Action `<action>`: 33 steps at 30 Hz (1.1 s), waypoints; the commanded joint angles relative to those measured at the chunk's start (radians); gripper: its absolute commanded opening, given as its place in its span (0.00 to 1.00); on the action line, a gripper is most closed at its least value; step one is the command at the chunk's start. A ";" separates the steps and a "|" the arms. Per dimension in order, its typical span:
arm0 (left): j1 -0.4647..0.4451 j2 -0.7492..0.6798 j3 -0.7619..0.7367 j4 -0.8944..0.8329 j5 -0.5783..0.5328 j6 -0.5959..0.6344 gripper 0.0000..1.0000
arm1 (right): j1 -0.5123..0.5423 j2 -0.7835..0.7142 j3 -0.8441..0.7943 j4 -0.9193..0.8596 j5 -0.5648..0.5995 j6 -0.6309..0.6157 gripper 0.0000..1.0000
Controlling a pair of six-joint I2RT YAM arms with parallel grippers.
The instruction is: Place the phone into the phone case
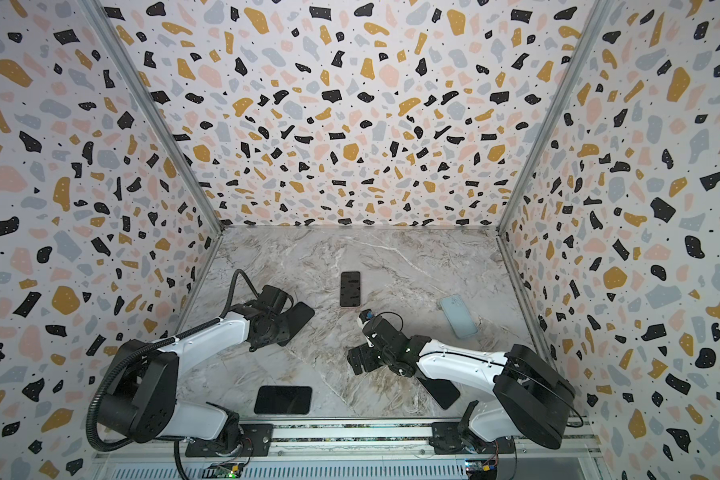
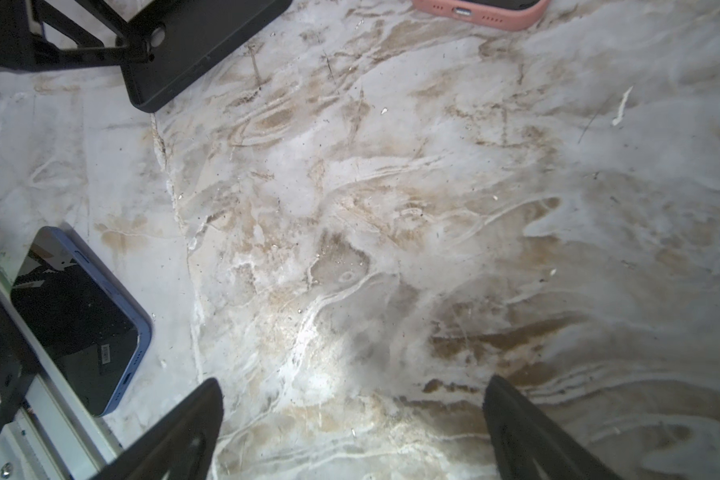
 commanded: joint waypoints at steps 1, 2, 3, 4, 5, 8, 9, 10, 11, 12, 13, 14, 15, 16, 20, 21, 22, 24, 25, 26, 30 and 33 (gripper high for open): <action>0.010 0.007 -0.028 0.027 -0.016 -0.008 0.46 | 0.005 0.008 0.036 -0.026 0.002 0.005 0.99; 0.009 0.007 -0.032 0.033 -0.015 -0.010 0.44 | 0.005 0.011 0.039 -0.026 0.003 0.005 0.99; 0.011 0.011 -0.036 0.037 -0.016 -0.010 0.42 | 0.005 0.013 0.039 -0.025 0.002 0.005 0.99; 0.012 0.014 -0.037 0.038 -0.018 -0.009 0.40 | 0.005 0.016 0.040 -0.025 0.002 0.005 0.99; 0.014 0.019 -0.037 0.043 -0.018 -0.007 0.37 | 0.005 0.019 0.042 -0.026 0.002 0.005 0.99; 0.019 0.034 -0.040 0.049 -0.019 -0.004 0.29 | 0.005 0.026 0.048 -0.036 0.001 0.005 0.99; 0.020 0.038 -0.039 0.052 -0.017 -0.004 0.27 | 0.005 0.026 0.049 -0.039 0.001 0.005 0.99; 0.020 0.040 -0.040 0.052 -0.017 -0.002 0.24 | 0.005 0.024 0.049 -0.040 0.002 0.006 0.99; 0.020 0.040 -0.040 0.053 -0.014 -0.001 0.20 | 0.005 0.022 0.047 -0.042 0.004 0.008 0.99; 0.020 0.039 -0.039 0.052 -0.013 0.002 0.18 | 0.005 0.018 0.047 -0.044 0.008 0.010 0.99; 0.020 0.038 -0.037 0.048 -0.012 0.004 0.15 | 0.005 0.013 0.047 -0.047 0.012 0.011 0.99; 0.020 0.032 -0.034 0.045 -0.012 0.007 0.12 | 0.005 0.006 0.047 -0.053 0.014 0.011 0.99; 0.020 0.025 -0.033 0.042 -0.013 0.010 0.11 | 0.005 0.000 0.048 -0.058 0.014 0.010 0.99; 0.020 0.020 -0.032 0.041 -0.016 0.013 0.09 | 0.005 -0.011 0.047 -0.062 0.015 0.009 0.99; 0.020 -0.002 -0.021 0.027 -0.015 0.030 0.04 | 0.004 -0.058 0.049 -0.077 0.022 -0.009 0.98; 0.020 -0.009 -0.020 0.025 -0.007 0.033 0.03 | 0.004 -0.071 0.051 -0.084 0.026 -0.015 0.97; 0.020 -0.017 -0.019 0.027 0.004 0.038 0.02 | 0.002 -0.081 0.057 -0.091 0.029 -0.022 0.97; 0.017 -0.034 -0.017 0.024 0.029 0.052 0.00 | 0.001 -0.103 0.071 -0.114 0.028 -0.046 0.95; 0.012 -0.045 -0.015 0.020 0.037 0.055 0.00 | -0.001 -0.112 0.079 -0.125 0.028 -0.059 0.95; 0.001 -0.056 -0.010 0.014 0.044 0.061 0.00 | -0.002 -0.121 0.090 -0.139 0.028 -0.076 0.94; -0.090 -0.095 0.037 -0.031 0.029 0.082 0.00 | -0.009 -0.128 0.147 -0.193 0.021 -0.142 0.90; -0.169 -0.106 0.072 -0.055 0.045 0.110 0.00 | -0.010 -0.114 0.188 -0.236 0.019 -0.183 0.87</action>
